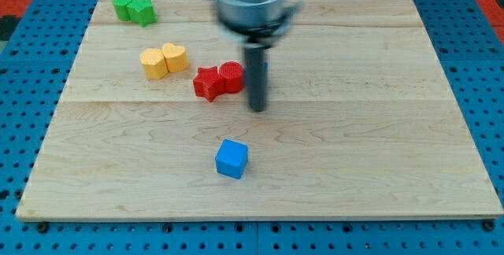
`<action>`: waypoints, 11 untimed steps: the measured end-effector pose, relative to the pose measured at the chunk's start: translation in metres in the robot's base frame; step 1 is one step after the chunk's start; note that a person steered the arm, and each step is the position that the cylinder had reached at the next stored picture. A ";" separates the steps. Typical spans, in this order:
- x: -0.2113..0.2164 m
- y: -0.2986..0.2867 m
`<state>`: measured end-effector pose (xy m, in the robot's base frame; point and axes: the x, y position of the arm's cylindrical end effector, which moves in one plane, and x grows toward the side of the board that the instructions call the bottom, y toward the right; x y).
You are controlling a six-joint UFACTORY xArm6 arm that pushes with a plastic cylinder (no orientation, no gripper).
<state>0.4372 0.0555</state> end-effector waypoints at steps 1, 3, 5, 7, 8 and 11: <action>-0.062 0.067; -0.034 -0.044; 0.020 -0.082; 0.003 -0.141; 0.037 -0.152; 0.078 -0.195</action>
<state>0.5157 -0.1399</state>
